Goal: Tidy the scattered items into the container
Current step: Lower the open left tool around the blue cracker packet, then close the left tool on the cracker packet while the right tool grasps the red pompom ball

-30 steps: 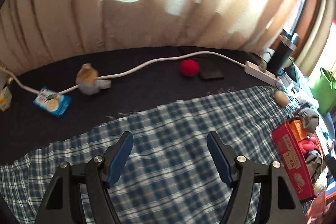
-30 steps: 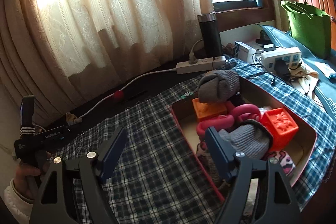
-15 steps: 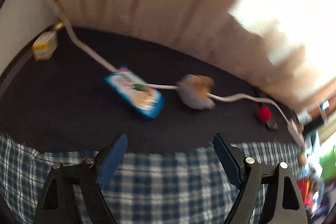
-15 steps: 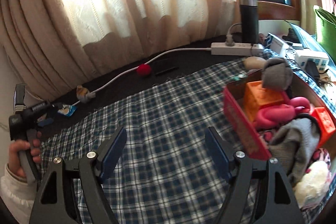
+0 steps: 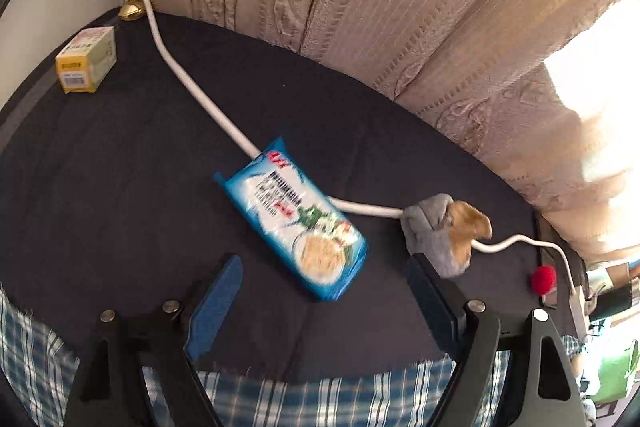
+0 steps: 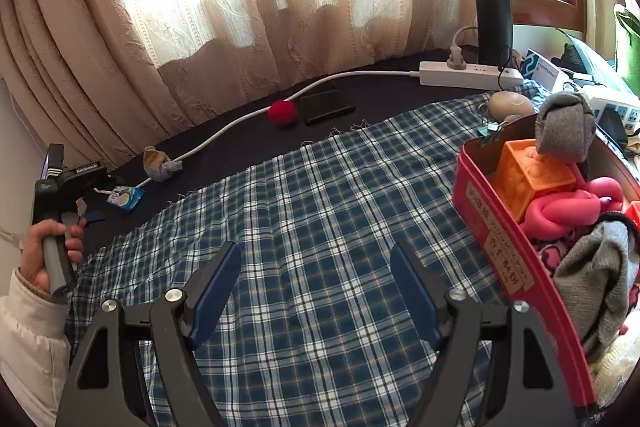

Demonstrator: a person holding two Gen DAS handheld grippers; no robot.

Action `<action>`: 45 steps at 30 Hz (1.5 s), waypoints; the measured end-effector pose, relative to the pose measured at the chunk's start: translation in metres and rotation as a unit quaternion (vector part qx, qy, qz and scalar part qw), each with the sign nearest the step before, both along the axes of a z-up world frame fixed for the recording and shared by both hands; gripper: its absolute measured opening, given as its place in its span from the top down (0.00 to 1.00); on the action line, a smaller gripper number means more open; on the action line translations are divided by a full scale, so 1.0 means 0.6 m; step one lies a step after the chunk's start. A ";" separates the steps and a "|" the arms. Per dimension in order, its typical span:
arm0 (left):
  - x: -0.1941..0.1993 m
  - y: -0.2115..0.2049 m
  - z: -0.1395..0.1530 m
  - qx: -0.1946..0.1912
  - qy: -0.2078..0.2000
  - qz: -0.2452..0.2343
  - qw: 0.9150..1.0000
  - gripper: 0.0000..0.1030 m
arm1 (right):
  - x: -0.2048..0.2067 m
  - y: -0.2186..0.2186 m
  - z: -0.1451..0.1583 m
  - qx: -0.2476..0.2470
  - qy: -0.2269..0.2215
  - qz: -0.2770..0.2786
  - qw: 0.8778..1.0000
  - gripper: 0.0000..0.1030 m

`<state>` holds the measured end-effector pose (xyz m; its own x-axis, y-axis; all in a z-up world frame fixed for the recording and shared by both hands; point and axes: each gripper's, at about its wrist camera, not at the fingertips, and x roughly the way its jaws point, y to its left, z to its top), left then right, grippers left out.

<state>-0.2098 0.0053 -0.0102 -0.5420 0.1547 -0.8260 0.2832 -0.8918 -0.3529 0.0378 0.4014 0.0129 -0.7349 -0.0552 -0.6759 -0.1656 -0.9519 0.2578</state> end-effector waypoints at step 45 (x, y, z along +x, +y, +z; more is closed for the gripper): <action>0.029 -0.011 0.077 -0.054 0.108 0.012 0.993 0.51 | -0.406 -0.023 -0.038 0.063 -0.044 -0.004 0.997 0.22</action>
